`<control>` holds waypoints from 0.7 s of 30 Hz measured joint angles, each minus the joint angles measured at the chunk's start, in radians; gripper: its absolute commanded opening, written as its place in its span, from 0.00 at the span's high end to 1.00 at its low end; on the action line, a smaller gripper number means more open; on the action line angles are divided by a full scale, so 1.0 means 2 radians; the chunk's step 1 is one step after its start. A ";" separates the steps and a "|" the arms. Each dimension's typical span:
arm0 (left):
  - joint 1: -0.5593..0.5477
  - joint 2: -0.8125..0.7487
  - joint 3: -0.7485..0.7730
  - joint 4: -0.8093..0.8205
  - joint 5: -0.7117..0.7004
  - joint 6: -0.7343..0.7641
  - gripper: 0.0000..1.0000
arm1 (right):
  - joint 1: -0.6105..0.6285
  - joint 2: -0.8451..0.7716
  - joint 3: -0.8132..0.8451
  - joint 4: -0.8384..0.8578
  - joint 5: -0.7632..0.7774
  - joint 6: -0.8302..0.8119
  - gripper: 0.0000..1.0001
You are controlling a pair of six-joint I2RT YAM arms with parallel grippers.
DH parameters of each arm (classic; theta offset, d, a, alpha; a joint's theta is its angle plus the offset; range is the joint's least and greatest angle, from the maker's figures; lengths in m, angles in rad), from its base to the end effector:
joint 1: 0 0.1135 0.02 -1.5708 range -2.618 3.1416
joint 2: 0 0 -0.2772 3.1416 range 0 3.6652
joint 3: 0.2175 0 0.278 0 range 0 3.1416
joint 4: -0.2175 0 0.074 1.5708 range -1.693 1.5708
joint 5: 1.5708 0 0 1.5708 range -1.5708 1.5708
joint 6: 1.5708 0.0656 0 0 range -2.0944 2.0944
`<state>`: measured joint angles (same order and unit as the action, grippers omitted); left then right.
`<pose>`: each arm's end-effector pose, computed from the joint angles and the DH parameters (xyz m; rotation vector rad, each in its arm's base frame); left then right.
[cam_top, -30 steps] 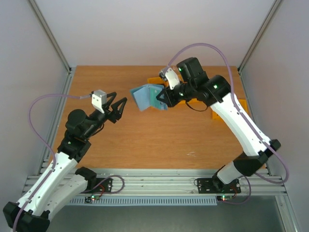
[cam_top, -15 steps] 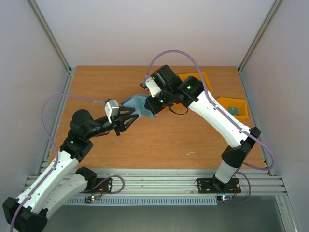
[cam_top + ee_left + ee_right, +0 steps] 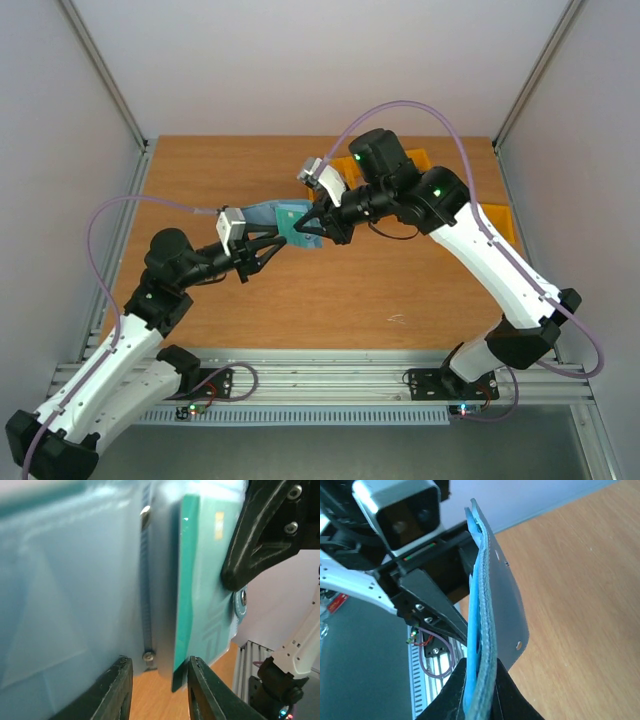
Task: Take the credit cards out of the card holder
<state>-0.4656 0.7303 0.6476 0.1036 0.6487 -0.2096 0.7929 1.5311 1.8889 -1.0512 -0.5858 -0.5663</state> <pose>0.1745 -0.1320 0.3384 0.7303 1.4787 -1.0224 0.2136 0.2685 0.4595 -1.6388 1.5287 0.7826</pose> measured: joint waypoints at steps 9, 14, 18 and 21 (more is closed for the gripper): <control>0.000 -0.002 0.000 0.006 0.063 0.011 0.74 | -0.003 -0.013 -0.023 0.026 -0.059 -0.027 0.99; 0.000 -0.001 0.003 0.009 0.098 0.022 1.00 | -0.004 -0.013 -0.028 0.032 -0.070 -0.033 0.90; 0.000 -0.002 0.005 0.010 0.118 0.023 1.00 | -0.007 -0.016 -0.032 0.034 -0.079 -0.043 0.65; -0.001 -0.003 0.005 0.011 0.120 0.023 1.00 | -0.016 -0.020 -0.047 0.041 -0.098 -0.043 0.58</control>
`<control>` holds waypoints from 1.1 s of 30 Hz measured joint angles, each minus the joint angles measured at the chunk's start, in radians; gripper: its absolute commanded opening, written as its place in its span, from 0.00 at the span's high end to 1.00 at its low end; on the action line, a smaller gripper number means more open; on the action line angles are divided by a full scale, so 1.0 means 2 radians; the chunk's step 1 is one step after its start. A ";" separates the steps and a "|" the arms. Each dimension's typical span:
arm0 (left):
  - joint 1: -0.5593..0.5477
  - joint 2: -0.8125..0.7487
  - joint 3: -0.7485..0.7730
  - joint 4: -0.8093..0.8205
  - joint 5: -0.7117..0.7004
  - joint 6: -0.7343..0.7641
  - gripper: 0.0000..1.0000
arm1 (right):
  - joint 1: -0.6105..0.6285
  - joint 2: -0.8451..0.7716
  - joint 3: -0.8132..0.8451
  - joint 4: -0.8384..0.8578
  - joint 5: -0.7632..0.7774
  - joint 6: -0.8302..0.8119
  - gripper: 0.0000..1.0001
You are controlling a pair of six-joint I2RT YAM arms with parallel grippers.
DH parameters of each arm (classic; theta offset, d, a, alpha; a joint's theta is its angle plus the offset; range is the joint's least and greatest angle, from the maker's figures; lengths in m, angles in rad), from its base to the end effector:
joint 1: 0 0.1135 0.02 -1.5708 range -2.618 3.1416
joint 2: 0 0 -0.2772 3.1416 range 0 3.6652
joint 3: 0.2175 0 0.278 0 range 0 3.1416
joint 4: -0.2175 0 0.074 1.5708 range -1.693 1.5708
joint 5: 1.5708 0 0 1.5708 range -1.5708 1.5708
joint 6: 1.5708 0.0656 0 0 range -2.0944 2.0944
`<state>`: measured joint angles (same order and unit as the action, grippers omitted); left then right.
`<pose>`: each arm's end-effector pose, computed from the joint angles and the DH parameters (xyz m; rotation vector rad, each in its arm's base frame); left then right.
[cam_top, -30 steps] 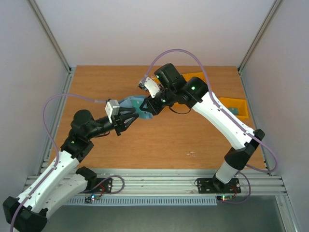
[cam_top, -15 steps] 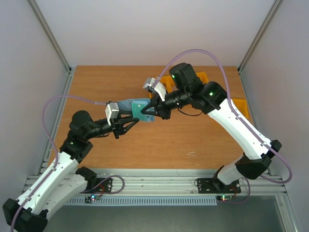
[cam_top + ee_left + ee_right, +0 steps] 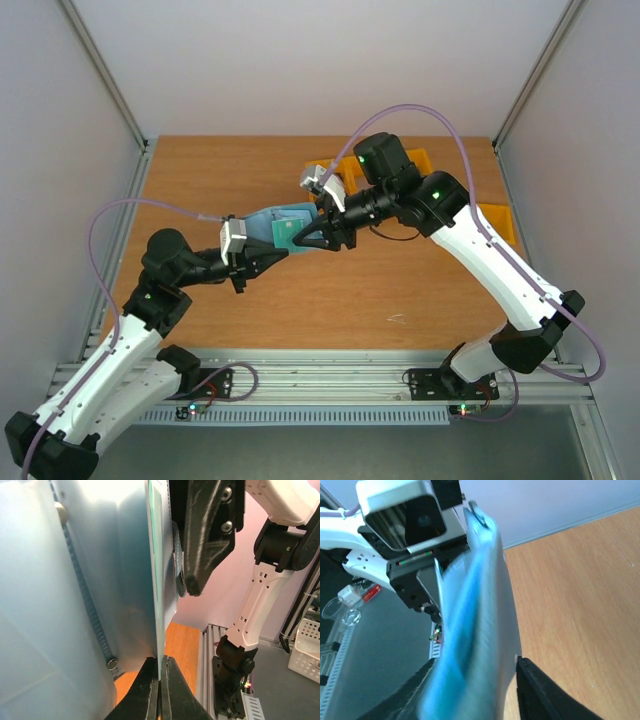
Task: Take the credit cards out of the card holder
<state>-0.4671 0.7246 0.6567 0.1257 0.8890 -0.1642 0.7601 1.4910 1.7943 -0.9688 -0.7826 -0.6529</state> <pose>0.1579 -0.1367 0.3453 0.9602 1.3483 -1.1551 0.2101 0.2635 0.4537 -1.6978 1.3348 0.9275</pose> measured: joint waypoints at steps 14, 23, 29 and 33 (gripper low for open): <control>0.000 -0.001 0.000 0.006 0.001 -0.003 1.00 | -0.028 -0.010 -0.028 0.010 -0.054 0.018 0.97; 0.001 -0.004 0.001 0.017 -0.008 -0.021 0.84 | -0.030 -0.009 -0.028 0.014 -0.063 0.022 0.99; 0.006 -0.004 0.002 0.035 -0.016 -0.042 0.86 | -0.033 -0.009 -0.028 0.006 -0.065 0.014 0.99; 0.006 -0.004 0.002 0.035 -0.013 -0.048 0.88 | -0.035 -0.009 -0.028 0.001 -0.065 0.011 0.99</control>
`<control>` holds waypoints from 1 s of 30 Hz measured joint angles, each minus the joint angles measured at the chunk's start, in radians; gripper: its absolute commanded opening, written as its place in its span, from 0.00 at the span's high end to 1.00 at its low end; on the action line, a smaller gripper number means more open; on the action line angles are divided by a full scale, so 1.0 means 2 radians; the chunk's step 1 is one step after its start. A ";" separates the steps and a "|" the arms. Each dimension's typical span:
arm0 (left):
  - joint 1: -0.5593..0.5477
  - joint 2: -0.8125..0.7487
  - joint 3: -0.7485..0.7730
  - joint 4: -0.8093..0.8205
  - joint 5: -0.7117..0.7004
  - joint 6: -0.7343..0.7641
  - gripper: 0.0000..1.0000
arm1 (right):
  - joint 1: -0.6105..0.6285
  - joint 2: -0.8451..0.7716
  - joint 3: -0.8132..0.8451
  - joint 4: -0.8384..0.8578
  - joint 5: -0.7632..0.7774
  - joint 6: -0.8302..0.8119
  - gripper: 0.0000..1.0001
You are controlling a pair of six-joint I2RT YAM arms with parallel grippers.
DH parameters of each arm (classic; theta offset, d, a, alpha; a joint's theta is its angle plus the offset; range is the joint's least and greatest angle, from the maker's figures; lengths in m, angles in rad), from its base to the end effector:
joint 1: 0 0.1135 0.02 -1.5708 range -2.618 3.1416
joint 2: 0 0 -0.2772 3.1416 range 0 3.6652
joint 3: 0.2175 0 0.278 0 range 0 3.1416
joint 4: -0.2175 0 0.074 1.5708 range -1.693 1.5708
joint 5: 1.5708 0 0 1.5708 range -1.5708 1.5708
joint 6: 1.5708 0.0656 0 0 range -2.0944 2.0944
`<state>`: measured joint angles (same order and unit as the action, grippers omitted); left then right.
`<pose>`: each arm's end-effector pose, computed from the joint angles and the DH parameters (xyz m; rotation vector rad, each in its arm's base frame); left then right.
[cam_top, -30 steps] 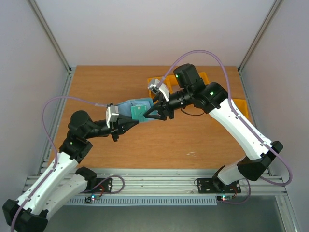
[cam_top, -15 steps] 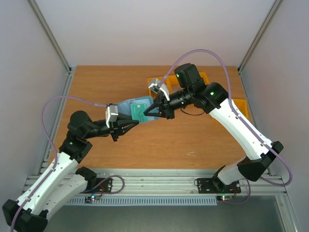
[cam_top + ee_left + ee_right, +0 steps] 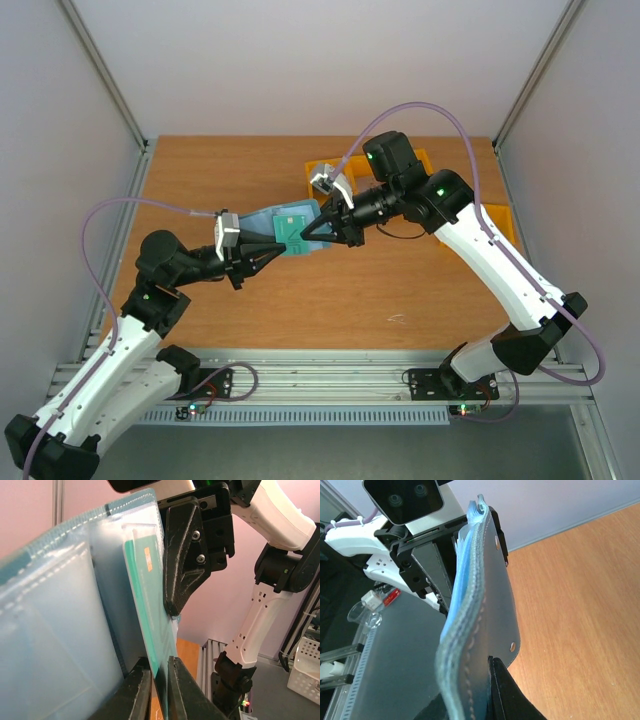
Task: Take the credit cards out of the card holder
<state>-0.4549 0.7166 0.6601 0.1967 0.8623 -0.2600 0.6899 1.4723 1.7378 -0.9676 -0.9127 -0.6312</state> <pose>0.1586 -0.1330 0.3564 0.8817 1.3329 -1.1775 0.2185 0.2476 0.4448 -1.6608 1.3605 1.0557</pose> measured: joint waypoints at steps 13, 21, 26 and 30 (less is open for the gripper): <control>0.001 0.000 0.000 0.000 0.005 -0.006 1.00 | -0.009 0.000 0.000 -0.014 -0.001 -0.013 0.96; 0.004 0.000 0.001 0.000 0.001 -0.010 1.00 | -0.023 -0.002 -0.001 -0.016 -0.001 -0.018 0.92; 0.008 0.000 0.001 -0.001 0.001 -0.010 1.00 | -0.040 -0.013 -0.004 -0.028 0.000 -0.023 0.99; 0.008 0.000 0.001 -0.001 0.001 -0.010 1.00 | -0.045 -0.017 -0.004 -0.036 -0.001 -0.027 0.99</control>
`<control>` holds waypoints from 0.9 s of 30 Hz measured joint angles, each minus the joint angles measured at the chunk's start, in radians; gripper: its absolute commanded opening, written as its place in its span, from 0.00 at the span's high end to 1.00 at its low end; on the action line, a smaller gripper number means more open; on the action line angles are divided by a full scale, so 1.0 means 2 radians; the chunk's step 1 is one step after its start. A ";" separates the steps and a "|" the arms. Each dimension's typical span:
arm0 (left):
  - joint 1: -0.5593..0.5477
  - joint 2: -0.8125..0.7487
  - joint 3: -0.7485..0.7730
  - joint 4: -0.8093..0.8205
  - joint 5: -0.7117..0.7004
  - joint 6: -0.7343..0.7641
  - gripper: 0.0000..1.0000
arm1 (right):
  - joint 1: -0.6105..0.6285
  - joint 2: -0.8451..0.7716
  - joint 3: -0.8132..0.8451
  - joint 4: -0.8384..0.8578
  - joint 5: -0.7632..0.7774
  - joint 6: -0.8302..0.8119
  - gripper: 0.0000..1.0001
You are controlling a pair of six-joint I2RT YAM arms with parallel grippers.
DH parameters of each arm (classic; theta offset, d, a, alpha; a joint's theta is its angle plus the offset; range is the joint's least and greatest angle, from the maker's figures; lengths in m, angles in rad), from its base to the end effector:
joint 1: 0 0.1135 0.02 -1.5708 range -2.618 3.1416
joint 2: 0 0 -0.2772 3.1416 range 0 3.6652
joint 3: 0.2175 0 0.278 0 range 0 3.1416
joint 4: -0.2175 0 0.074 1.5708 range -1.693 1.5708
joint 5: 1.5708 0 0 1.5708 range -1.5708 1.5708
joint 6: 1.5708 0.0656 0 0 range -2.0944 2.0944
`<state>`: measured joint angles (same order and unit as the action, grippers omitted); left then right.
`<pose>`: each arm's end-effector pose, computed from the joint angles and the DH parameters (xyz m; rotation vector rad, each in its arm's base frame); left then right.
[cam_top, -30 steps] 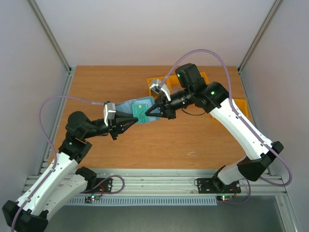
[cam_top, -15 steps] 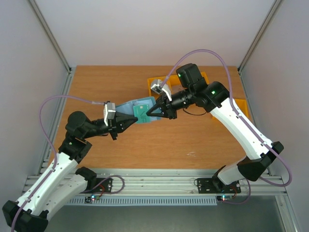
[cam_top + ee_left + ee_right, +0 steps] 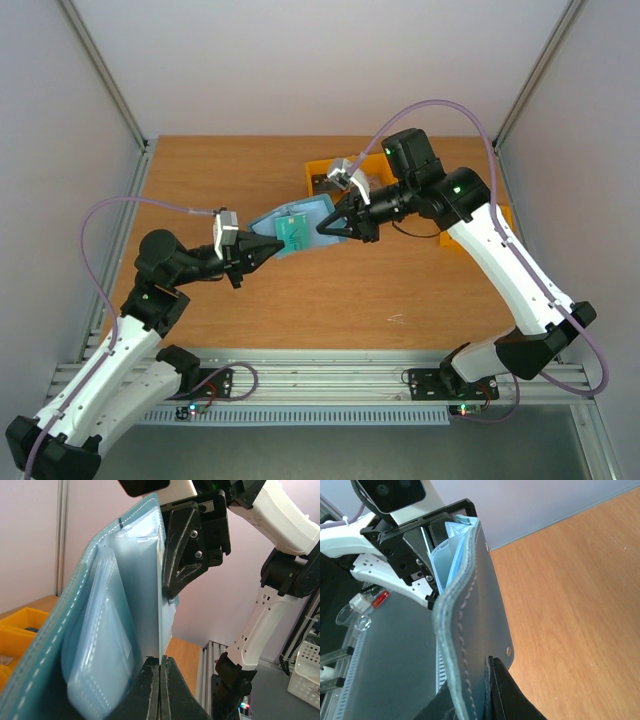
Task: Take the credit cards out of the card holder
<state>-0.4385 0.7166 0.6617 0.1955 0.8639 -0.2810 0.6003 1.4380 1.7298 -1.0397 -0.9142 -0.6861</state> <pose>0.1606 -0.1304 0.3569 0.8585 1.3490 -1.1820 0.2261 0.2178 0.4462 -1.6234 1.4129 0.9946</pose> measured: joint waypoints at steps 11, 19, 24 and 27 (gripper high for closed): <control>0.014 -0.009 0.000 -0.008 -0.039 0.002 1.00 | -0.120 -0.026 -0.069 0.041 -0.001 0.058 0.99; 0.020 -0.014 0.000 -0.012 -0.062 0.004 1.00 | -0.135 0.030 -0.146 0.112 0.046 0.213 0.99; 0.020 -0.014 0.000 -0.014 -0.069 0.005 1.00 | -0.099 0.084 -0.257 0.215 0.082 0.348 0.98; 0.020 -0.014 0.000 -0.014 -0.070 0.005 1.00 | -0.073 0.125 -0.282 0.255 0.086 0.405 0.94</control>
<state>-0.3992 0.6895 0.6613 0.1673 0.7242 -0.2718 0.4541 1.6878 1.1656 -0.5289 -0.7425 0.1238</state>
